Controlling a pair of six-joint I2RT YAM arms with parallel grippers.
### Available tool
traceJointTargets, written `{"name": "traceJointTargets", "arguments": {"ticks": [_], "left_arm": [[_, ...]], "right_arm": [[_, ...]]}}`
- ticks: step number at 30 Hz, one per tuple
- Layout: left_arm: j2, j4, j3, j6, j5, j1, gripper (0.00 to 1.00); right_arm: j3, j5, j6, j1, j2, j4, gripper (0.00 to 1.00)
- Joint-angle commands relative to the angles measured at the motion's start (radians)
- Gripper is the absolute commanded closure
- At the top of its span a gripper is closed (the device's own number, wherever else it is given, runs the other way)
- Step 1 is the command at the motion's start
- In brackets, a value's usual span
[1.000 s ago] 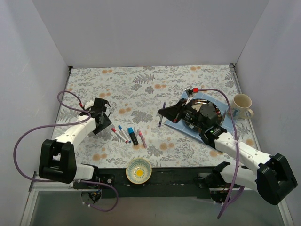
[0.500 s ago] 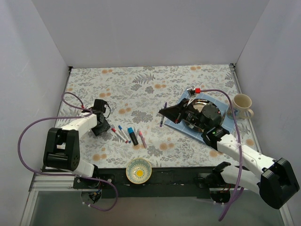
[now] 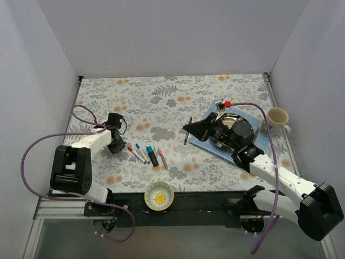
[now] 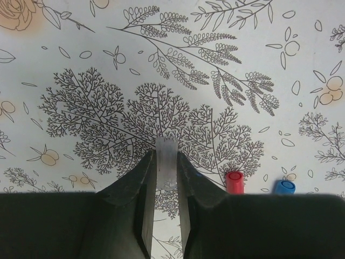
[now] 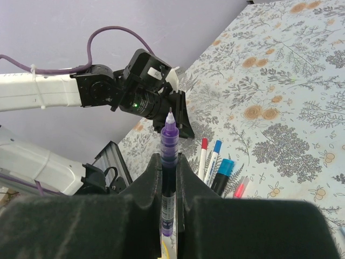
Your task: Insert the pens into the pen caps
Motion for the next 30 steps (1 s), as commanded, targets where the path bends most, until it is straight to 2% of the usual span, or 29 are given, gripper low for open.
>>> {"name": "traceJointTargets", "arguments": {"ticks": [1,8,16,23,25,30], "left_arm": [[-0.008,-0.008,-0.022,0.006,0.032,0.005,0.99],[-0.094,0.02,-0.027,-0.008,0.084,0.005,1.0],[-0.27,0.058,0.03,0.099,0.247,-0.013,1.0],[-0.384,0.188,0.079,0.123,0.469,-0.048,1.0],[-0.395,0.228,0.076,0.112,0.553,-0.073,1.0],[-0.437,0.344,0.077,0.093,0.653,-0.111,1.0]], "right_arm": [[-0.001,0.01,-0.029,0.002,0.014,0.012,0.99],[0.022,-0.005,-0.035,0.002,0.055,-0.01,0.99],[0.031,-0.164,-0.089,0.009,0.178,0.002,0.99],[0.068,-0.287,-0.063,0.083,0.327,0.127,0.99],[0.087,-0.33,-0.017,0.107,0.394,0.206,0.99],[0.112,-0.393,0.088,0.161,0.491,0.361,0.99]]}}
